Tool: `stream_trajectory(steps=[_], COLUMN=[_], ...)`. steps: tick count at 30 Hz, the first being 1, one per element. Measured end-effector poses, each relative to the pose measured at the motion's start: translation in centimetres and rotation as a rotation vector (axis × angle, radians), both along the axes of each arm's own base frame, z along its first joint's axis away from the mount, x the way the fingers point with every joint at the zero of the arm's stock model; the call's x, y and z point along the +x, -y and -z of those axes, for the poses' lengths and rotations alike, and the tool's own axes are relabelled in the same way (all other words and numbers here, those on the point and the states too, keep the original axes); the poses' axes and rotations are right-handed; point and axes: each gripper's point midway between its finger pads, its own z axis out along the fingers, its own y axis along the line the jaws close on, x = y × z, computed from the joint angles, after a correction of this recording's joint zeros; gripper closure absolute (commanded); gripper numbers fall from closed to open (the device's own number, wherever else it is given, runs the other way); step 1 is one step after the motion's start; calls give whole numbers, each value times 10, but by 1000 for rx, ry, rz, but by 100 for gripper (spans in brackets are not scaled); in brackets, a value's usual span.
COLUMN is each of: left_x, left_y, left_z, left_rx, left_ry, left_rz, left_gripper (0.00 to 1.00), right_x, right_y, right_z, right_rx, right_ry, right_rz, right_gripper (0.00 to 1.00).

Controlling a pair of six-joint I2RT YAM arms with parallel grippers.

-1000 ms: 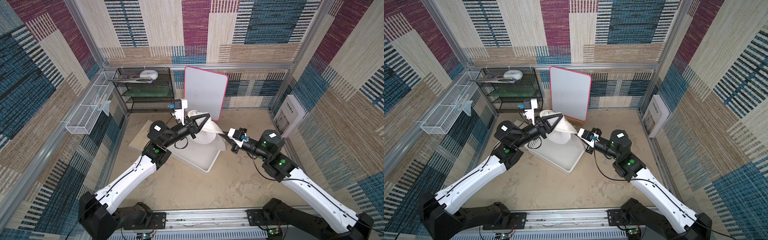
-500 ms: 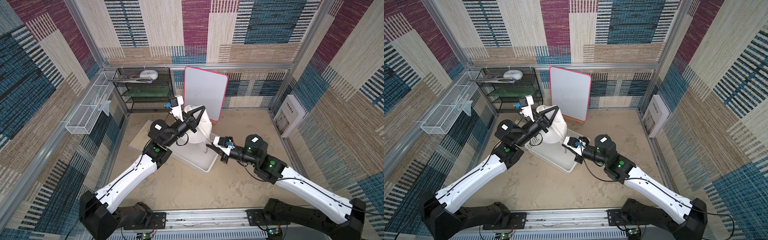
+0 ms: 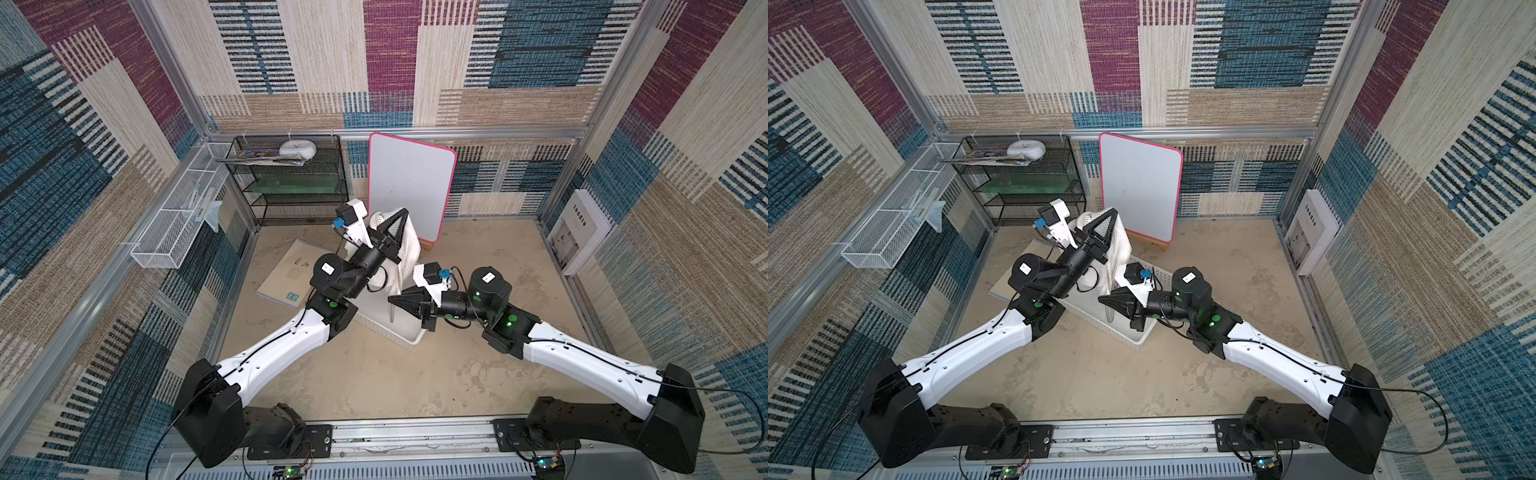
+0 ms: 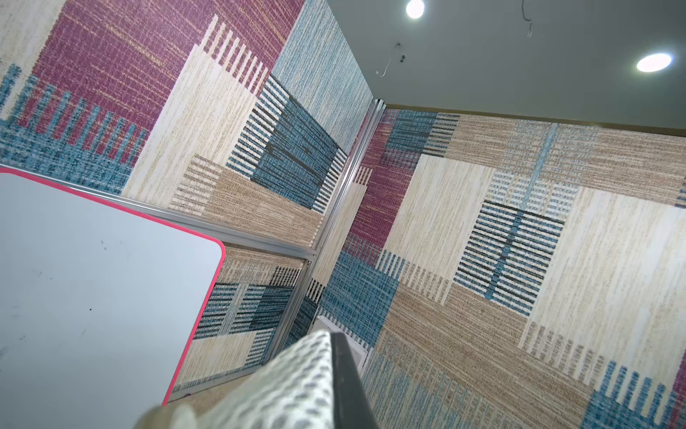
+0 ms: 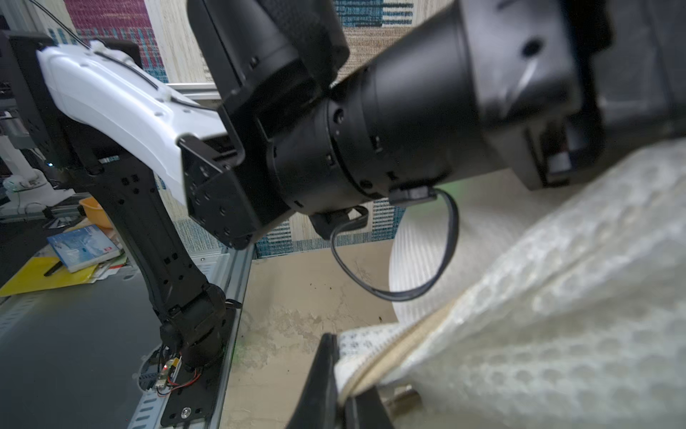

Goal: Turn the laundry bag inside out
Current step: Turn over the laundry bag.

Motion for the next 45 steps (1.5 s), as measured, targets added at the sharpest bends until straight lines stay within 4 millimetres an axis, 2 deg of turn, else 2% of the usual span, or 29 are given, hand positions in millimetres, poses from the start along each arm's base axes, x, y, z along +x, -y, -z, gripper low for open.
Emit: stream_trajectory(steps=[4,6,9,11,14,17,20,24,30,32,35,37,41,43,45], left_x=[1,6,14,15,9,-5,-16,-28,-32,-34,-35,-36,-39,-41,-44], left_y=[-8,-11,-13,-6,8,21,29,38,46,47,46,43,33,23,8], left_z=[-10,-15,-12,-2,10,13,12,7,13,16,24,28,37,40,43], left_rx=[-42,-47,-54,-41,-10,17,38,50,50,46,48,47,47,45,39], left_ry=[15,1,-36,-74,-105,-105,-103,-99,-118,-125,-140,-155,-184,-222,-266], left_rz=[-26,-12,20,72,171,288,375,475,553,573,569,559,509,462,389], left_gripper=[100,100,100,100,100,100,100,100,100,100,100,100,58,42,33], right_x=[-2,11,37,48,57,72,78,79,74,72,72,73,81,87,96], right_y=[23,51,98,118,123,114,101,86,77,76,74,73,75,78,83], right_z=[-14,-15,-13,-13,-18,-27,-36,-30,-21,-18,-17,-14,-9,-5,1], right_rx=[12,19,37,52,60,41,25,-4,2,14,28,23,-2,-33,-77], right_ry=[20,18,-8,-32,-64,-84,-67,-69,-64,-55,-40,-34,-18,-1,16], right_rz=[66,180,361,440,466,467,415,341,275,264,250,251,297,336,391], right_gripper=[32,23,18,19,21,18,17,32,55,67,96,100,100,100,100])
